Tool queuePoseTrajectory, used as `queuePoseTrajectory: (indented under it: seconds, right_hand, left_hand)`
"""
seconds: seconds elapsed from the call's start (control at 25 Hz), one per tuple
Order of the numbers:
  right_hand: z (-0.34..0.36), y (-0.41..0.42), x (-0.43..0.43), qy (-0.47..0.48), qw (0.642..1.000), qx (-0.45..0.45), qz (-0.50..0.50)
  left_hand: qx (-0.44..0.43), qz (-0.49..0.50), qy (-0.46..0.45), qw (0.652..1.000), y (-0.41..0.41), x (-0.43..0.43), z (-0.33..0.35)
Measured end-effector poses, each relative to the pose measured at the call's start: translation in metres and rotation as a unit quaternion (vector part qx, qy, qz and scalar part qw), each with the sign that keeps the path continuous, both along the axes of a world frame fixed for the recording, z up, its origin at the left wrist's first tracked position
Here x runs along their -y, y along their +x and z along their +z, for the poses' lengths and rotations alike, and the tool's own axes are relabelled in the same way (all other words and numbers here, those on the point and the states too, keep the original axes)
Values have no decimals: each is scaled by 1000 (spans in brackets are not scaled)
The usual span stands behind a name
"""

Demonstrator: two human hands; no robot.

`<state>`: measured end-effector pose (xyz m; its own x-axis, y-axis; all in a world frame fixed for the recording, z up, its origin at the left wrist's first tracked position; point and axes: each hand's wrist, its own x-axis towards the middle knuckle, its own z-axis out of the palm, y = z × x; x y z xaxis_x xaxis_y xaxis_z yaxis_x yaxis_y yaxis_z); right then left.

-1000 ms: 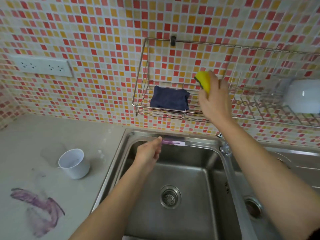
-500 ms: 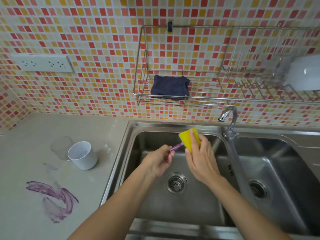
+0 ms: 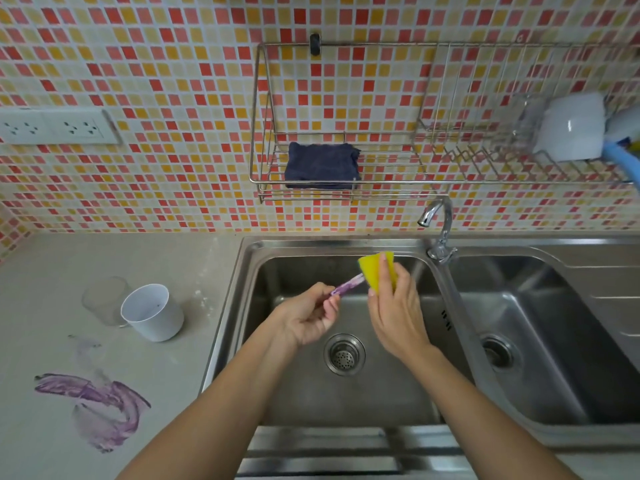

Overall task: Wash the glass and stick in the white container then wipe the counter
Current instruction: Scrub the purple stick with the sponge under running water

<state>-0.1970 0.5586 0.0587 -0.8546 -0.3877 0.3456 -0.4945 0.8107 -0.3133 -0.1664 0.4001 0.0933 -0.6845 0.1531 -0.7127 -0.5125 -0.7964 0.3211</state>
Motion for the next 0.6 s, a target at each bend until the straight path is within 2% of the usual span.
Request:
queuePoseTrajectory:
  seconds: [0.12,0.2,0.24,0.28,0.36,0.44,0.52,0.6]
  right_hand:
    - [-2,5,-2,19,1000,-1,15]
    - [1,4,-3,-7,999,25,-20]
    - [1,3,-5,-2,1000,21,-16]
    - [0,5,-7,15,1000,18,0]
    - [-2,8,-8,23,1000,9,3]
    - [-1,12,-5,-2,999,26,-20]
    - [-4,13,-6,7,1000,16,3]
    - [-3,7,-9,-11,999,28,-21]
  left_hand:
    - [-6,-1,-12,1000,3,0,3]
    - [-33,-7,-94,995,7,-4,4]
    - [-64,-6,-174,983,9,-6,3]
    - [-102,-8,-273,957,11,-9,2]
    - [-173,-27,-440,881,16,-14,1]
    - [-215,-44,-513,830,17,-17,0]
    - [-232,-48,-549,801,14,-17,-2]
    - [-249,-58,-597,761,12,-17,-6]
